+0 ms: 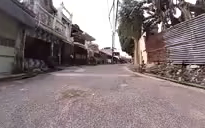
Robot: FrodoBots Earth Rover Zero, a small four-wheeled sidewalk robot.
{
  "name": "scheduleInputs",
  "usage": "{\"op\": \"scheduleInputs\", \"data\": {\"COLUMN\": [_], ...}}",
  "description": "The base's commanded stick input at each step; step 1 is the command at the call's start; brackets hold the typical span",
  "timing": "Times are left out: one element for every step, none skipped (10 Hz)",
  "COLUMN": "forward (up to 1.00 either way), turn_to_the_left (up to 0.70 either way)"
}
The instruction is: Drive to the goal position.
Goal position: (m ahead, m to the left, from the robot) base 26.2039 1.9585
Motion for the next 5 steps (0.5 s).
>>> {"op": "scheduleInputs", "data": {"forward": [0.5, 0.5, 0.5, 0.5, 0.5], "turn_to_the_left": [0.07, 0.07, 0.07, 0.07, 0.07]}}
